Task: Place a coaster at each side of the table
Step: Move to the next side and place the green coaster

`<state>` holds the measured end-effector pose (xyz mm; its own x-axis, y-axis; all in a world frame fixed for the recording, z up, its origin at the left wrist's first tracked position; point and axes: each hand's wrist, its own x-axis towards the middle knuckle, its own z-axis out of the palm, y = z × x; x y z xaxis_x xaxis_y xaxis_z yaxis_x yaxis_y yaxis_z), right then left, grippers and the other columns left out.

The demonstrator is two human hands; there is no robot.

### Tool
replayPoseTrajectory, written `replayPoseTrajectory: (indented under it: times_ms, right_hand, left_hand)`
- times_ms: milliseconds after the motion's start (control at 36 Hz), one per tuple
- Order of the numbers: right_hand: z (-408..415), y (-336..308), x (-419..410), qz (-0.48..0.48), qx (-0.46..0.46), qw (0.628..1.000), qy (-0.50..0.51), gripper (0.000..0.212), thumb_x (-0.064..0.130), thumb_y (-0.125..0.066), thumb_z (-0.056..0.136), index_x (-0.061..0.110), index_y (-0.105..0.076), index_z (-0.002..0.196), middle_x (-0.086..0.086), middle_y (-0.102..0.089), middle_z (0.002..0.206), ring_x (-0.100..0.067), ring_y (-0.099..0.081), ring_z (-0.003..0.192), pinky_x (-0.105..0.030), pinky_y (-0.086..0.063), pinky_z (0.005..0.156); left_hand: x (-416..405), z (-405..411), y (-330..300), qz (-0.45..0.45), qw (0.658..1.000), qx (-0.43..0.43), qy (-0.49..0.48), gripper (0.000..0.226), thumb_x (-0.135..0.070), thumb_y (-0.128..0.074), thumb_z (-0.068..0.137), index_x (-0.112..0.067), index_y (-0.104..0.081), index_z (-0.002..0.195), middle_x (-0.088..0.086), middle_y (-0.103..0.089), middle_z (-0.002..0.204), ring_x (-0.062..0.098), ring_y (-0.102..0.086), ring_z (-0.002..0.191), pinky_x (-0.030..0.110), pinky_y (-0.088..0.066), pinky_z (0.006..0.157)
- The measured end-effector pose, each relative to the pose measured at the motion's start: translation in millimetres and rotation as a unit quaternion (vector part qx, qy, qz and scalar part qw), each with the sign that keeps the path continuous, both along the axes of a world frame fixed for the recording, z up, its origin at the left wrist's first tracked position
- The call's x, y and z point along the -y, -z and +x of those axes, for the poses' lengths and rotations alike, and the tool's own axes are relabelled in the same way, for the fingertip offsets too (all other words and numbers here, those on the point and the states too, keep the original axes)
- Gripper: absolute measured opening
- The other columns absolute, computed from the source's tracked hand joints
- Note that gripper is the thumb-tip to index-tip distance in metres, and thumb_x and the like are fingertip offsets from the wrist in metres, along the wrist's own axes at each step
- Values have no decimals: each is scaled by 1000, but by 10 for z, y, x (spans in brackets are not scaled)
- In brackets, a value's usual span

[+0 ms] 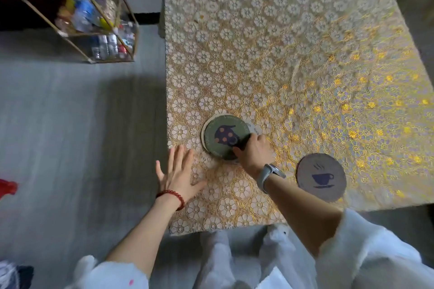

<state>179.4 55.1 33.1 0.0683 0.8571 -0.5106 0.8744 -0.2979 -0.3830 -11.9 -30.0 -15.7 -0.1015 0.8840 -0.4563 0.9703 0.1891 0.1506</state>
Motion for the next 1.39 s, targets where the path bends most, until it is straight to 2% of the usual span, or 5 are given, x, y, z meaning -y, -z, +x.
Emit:
replayPoseTrajectory:
  times_ms: [306,417,667,861,1389]
  right_hand:
    - [-149,-86,195,125,-90,979,134,24,-1,-41,80,18,-31,89,-12,-54,90,-18,-45,61,-31,-38,49]
    - [-201,-252,394,152,-155,971,101,18,5,-38,87,19,-37,98,-13,-54,102,-26,-54,75,-44,-53,61]
    - [-402,-655,679,228,-186,955,-25,27,13,-39,92,14,-49,117,-12,-51,114,-15,-49,77,-19,-41,52]
    - [-628,-916,866,213,-209,946,-129,30,15,-44,91,18,-53,119,-11,-57,112,-26,-59,85,-42,-55,69]
    - [-2073,-978,10,214,-163,963,29,18,6,-47,88,9,-57,103,-13,-65,101,-27,-60,86,-47,-54,75]
  left_hand:
    - [17,-34,8,4,999,40,33,97,-75,-39,73,-31,16,139,-2,29,145,24,24,138,61,9,106]
    - [-6,-36,-70,-14,997,66,25,93,-67,-47,75,-31,8,141,-3,26,149,23,22,139,63,6,107]
    - [138,-263,-597,49,968,224,-106,55,-21,-60,83,-15,-38,132,7,-27,147,30,-27,134,54,-25,111]
    - [662,-451,-1031,119,951,227,-173,45,-12,-54,87,-5,-42,129,14,-29,145,28,-33,132,30,-24,107]
    - [-688,-2308,-1279,143,962,228,-42,40,-18,-51,88,-12,-47,127,9,-48,134,28,-43,123,42,-35,105]
